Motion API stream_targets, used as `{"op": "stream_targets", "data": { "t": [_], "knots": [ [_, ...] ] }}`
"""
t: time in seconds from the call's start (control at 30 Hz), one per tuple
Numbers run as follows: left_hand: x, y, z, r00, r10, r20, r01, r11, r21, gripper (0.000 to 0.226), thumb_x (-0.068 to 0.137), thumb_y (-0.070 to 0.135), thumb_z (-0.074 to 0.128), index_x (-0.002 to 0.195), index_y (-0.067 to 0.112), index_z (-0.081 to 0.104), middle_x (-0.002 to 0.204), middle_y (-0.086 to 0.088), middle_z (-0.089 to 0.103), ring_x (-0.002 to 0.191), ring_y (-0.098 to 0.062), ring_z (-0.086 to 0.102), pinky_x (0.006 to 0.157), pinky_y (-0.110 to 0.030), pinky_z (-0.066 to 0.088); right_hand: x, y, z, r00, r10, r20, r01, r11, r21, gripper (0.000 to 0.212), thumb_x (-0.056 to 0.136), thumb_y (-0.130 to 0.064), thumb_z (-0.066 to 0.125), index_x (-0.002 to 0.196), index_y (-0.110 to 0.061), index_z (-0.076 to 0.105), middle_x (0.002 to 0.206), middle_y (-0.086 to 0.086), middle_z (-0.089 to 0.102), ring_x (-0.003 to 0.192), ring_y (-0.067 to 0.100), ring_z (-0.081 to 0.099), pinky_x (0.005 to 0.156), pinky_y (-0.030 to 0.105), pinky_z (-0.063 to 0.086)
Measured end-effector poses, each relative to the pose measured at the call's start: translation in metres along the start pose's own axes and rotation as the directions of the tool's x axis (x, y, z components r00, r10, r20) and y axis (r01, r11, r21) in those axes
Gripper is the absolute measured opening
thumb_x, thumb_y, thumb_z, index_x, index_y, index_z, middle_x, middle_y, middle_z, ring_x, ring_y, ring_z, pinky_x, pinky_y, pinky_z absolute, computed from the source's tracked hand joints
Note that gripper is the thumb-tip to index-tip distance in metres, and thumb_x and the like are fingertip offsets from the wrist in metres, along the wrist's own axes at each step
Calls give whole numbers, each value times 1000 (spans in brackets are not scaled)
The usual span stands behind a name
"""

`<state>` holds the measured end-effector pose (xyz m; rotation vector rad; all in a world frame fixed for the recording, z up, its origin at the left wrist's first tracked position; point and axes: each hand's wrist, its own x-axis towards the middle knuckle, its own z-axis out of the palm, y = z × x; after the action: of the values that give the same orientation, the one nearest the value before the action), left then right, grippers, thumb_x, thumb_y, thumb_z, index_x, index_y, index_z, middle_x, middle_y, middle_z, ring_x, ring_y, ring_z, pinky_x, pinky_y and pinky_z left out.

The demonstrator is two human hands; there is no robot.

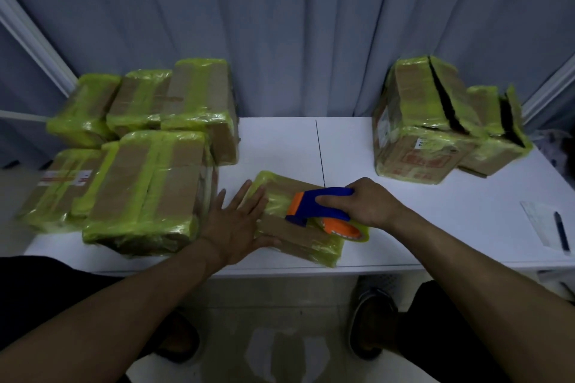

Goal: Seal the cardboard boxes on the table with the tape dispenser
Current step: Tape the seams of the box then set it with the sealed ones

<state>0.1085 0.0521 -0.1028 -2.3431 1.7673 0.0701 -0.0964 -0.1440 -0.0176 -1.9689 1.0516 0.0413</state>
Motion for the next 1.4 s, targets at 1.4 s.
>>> {"op": "stream_targets", "data": {
  "t": [1.4],
  "knots": [
    [26, -24, -7, 999, 31, -36, -39, 961, -275, 103, 80, 80, 41, 159, 26, 3, 166, 6, -2, 152, -16, -13, 120, -42, -12, 9, -11, 15, 999, -25, 26, 26, 999, -46, 53, 84, -60, 75, 75, -8, 68, 61, 1, 66, 54, 10, 60, 54, 22, 42]
  ]
}}
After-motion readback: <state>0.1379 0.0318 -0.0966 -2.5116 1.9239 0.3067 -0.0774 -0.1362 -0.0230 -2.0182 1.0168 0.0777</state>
